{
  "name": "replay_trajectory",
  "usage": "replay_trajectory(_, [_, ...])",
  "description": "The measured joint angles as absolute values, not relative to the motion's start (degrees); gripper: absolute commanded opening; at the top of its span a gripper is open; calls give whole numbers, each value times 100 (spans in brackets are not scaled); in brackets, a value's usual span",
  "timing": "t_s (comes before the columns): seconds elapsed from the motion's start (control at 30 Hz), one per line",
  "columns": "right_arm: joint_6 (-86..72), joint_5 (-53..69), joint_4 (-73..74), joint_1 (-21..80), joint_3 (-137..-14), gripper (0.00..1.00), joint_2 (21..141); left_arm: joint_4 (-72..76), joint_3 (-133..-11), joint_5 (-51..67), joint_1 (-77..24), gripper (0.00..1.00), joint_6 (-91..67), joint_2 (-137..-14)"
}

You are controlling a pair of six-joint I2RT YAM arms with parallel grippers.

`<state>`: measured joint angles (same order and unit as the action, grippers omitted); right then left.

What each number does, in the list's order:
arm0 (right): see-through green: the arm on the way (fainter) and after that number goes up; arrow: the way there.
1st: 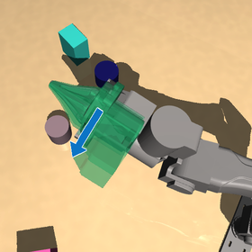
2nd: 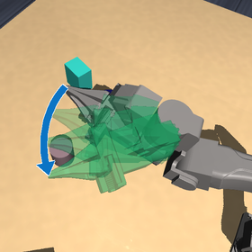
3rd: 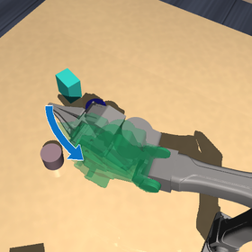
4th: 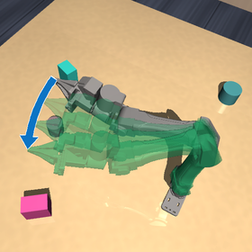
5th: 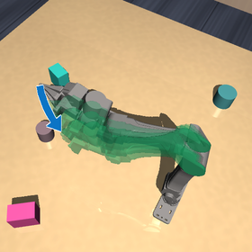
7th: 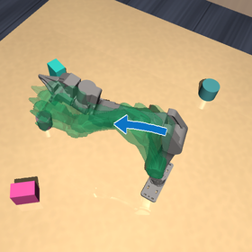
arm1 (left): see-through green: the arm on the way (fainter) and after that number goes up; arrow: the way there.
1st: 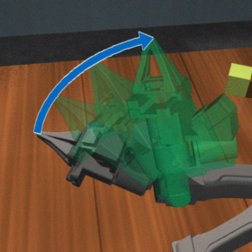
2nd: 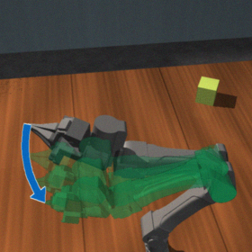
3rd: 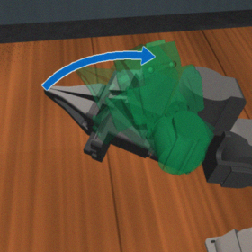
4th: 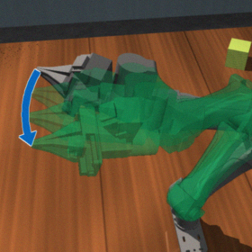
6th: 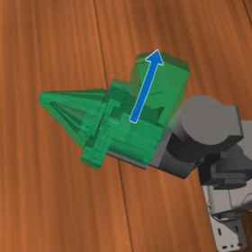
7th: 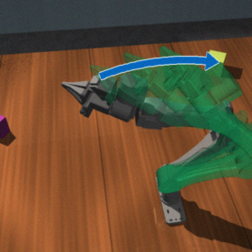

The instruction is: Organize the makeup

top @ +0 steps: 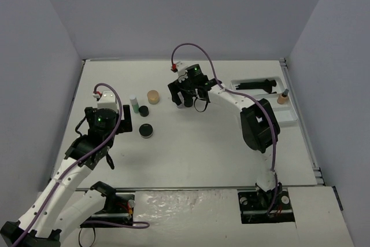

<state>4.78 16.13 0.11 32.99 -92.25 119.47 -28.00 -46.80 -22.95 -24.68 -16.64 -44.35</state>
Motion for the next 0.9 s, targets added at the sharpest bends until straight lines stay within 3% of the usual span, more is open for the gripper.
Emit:
replay_trajectory(0.1, [488,1606,-60,3310,-9329,69,12120,-2786,-4612,-2276,-2468,97,-1644,-4431])
replay_trajectory(0.3, [508,1594,-110,3312,-9393,40,12403,-2749,-4507,-2029,-2469,97,-1524,-4422])
replay_trajectory(0.4, [500,1592,-109,3326,-9393,18,12446,-2670,-4488,-1812,-2469,97,-1425,-4343])
replay_trajectory(0.5, [533,1553,-124,3345,-9393,4,12446,-2567,-4406,-1593,-2469,97,-1352,-4170])
replay_trajectory(0.7, [525,1449,-145,3354,-9283,0,12331,-2510,-4357,-1381,-2469,97,-1264,-4079])
replay_trajectory(0.9, [231,666,-277,3268,-8434,0,11218,-2506,-4357,-1297,-2469,97,-1247,-4182])
